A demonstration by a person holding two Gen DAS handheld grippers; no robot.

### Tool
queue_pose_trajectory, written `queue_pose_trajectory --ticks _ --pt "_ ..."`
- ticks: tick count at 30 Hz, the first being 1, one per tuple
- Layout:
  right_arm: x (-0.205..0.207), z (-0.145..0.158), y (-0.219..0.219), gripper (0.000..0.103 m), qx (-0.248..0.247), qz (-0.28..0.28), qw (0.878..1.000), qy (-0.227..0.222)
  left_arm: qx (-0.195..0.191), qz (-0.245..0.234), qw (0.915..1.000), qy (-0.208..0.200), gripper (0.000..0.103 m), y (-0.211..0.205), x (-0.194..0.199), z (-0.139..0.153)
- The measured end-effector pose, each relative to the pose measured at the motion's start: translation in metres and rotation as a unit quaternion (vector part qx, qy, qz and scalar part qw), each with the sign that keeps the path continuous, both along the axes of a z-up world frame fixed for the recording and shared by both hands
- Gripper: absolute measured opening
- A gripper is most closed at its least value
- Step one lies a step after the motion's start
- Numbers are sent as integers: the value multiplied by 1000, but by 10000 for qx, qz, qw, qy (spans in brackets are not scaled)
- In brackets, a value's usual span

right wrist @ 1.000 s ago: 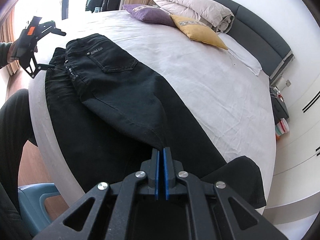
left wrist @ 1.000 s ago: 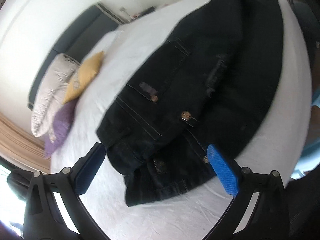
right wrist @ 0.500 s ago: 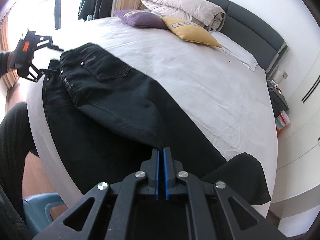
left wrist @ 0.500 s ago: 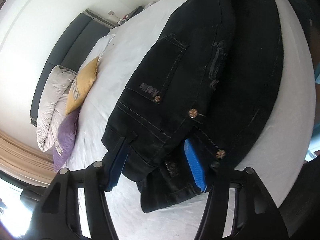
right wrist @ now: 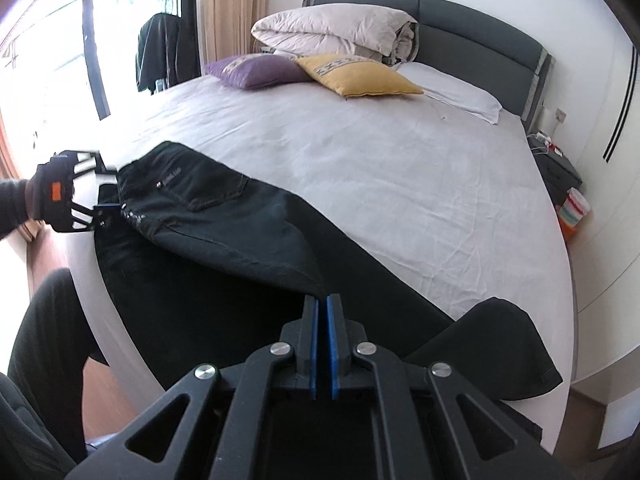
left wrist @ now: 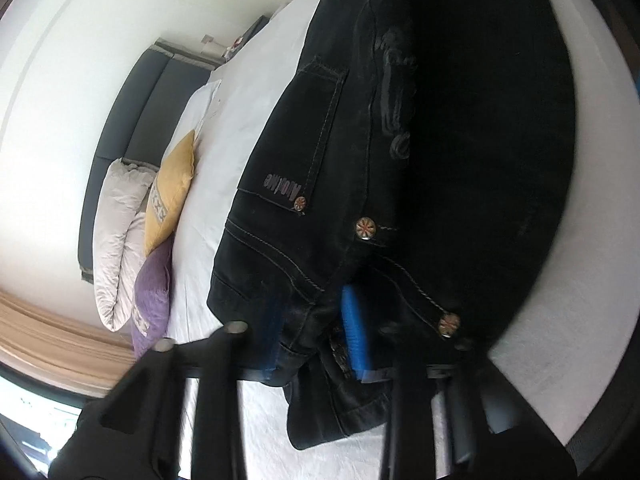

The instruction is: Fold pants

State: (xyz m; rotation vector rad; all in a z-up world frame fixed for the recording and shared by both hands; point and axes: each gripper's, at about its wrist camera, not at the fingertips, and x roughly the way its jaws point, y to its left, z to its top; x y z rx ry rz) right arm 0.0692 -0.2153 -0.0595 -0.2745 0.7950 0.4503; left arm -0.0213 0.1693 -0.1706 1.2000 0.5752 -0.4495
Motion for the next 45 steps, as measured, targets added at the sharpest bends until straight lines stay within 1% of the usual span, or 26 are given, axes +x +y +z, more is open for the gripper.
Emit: queue_pose_trajectory --ticks 1,2,7,14,20,23,27,31,33,34,35,36,37,38,39,40,43,45 --pt "-1 1 -1 5 2 -3 10000 -11 -27 12 10000 13 8 -1 3 -1" --pt "-2 0 0 5 -10 0 10000 -17 -44 29 10000 4 5 -1 5 -1" --pt "-9 0 -1 5 -63 7 10000 5 -333 189 9993 39 4 3 11 6" --pt "-31 1 2 5 -189 116 9997 -39 -748 325 9967 15 4 22 -4 31" --pt "-68 -8 22 5 -516 398 9979 7 -834 375 9956 196 4 33 -14 27" --pt "-78 -18 23 5 -429 373 9982 202 -784 345 9958 326 4 34 -16 19" --pt "-82 -44 28 6 -487 327 9974 423 -681 346 9955 555 4 33 -12 0" --pt "-77 -73 25 7 -484 80 9946 917 -738 430 9947 577 4 33 -5 -4" --pt "-77 -69 18 12 -240 13 9945 1015 -658 437 9954 545 4 32 -3 -7" --pt "-77 -61 9 16 79 -41 9945 1047 -615 443 9957 531 4 31 -2 -9" --pt "-75 -53 0 26 288 -110 9940 1053 -591 453 9959 517 4 31 -1 -10" --pt "-72 -44 -10 35 444 -243 9935 1015 -583 473 9959 512 4 29 -3 -12" --pt "-66 -33 -23 54 561 -468 9932 905 -590 502 9957 516 4 29 -2 -14" --pt "-58 -22 -40 67 672 -781 9920 729 -605 527 9954 518 4 29 -2 -15" --pt "-51 -14 -51 71 762 -1034 9899 607 -625 555 9951 526 4 28 -4 -16" --pt "-37 -7 -68 72 832 -1436 9847 530 -644 581 9948 534 4 28 -1 -17" --pt "9 -3 -94 72 863 -2277 9675 683 -637 623 9946 537 4 28 1 -20" --pt "34 -7 -98 72 814 -2532 9611 743 -615 619 9948 526 4 28 2 -21"
